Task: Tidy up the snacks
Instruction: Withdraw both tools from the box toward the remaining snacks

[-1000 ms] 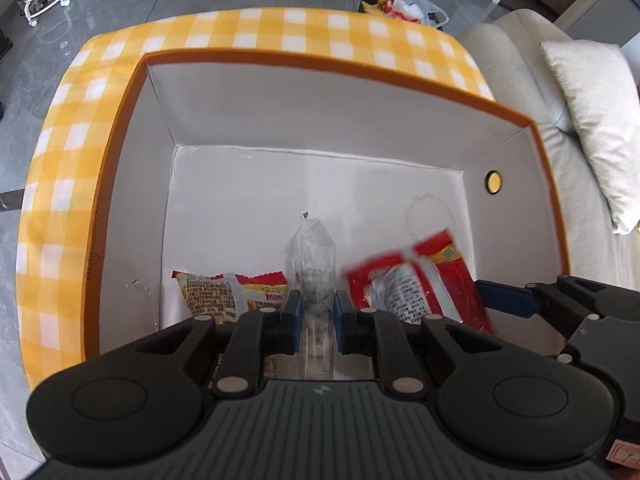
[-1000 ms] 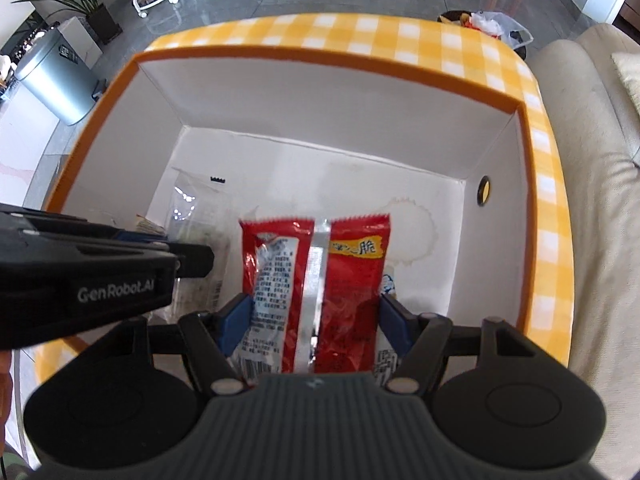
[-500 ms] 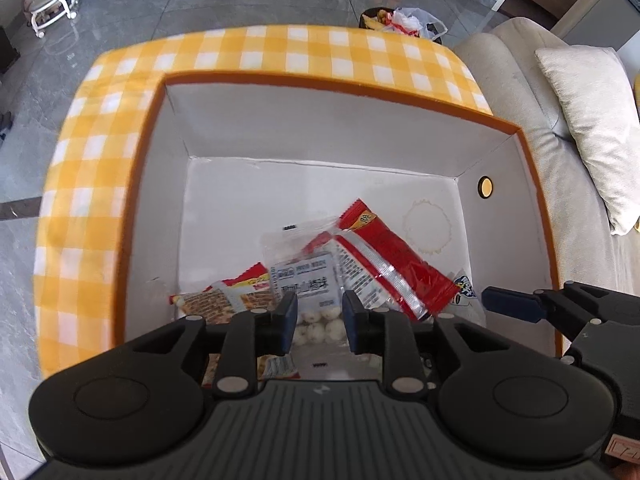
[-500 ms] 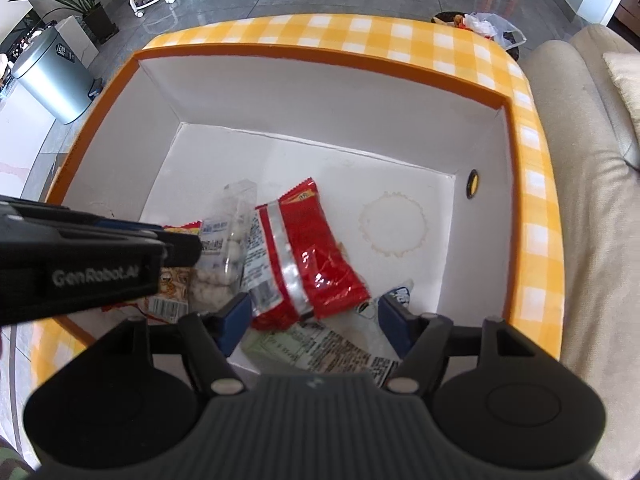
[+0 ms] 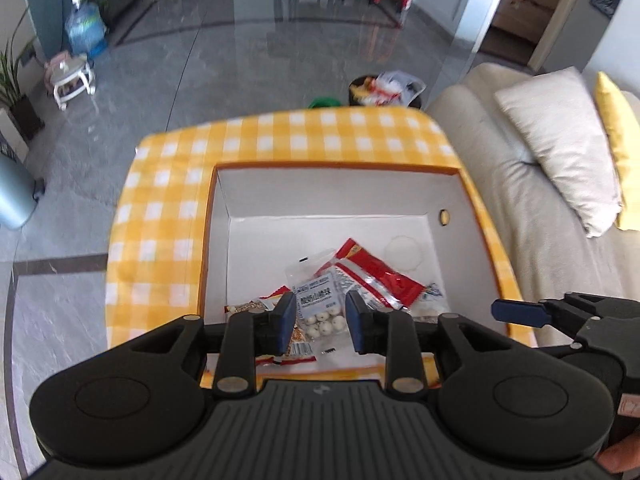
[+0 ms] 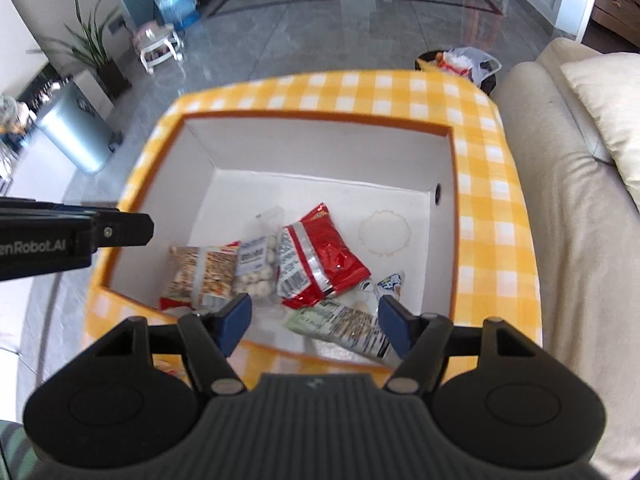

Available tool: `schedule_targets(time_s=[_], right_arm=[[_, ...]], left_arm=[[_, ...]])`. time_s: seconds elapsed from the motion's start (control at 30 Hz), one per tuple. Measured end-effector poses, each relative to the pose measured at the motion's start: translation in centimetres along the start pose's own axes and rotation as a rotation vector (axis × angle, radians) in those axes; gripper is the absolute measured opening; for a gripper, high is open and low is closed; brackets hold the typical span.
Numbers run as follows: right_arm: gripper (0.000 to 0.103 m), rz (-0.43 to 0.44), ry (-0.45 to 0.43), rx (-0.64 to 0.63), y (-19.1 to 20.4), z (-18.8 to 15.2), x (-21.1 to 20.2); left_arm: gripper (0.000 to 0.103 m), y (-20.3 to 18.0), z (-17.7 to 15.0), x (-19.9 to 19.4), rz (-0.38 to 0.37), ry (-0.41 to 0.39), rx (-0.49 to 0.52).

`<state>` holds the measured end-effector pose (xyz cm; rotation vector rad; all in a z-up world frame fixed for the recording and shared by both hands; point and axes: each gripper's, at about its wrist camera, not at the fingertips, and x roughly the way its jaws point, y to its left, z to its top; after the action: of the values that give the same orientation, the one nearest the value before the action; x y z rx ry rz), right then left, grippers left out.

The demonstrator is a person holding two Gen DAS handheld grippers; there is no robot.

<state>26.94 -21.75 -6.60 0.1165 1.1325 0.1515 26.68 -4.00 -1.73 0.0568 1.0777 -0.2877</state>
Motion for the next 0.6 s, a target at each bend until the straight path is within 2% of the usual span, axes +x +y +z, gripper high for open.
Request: schedule_targets(time_s=[0.1, 0.37, 0.6], right_arm=[[0.068, 0.025, -0.029, 0.017, 0.1, -1.3, -2.0], [0.071, 0.075, -0.08, 0.053, 0.5, -6.0, -6.1], [0.079, 0.073, -0.076, 0.07, 0.9, -10.7, -7.2]], left_arm=[[0.039, -0.6, -1.2, -2.0, -0.003, -0.024, 0.023], [0.051, -1.3, -5.5, -5.8, 0.052, -0.054, 0.047], [0.071, -1.2, -10.0, -6.4, 0.054, 0.002, 0.008]])
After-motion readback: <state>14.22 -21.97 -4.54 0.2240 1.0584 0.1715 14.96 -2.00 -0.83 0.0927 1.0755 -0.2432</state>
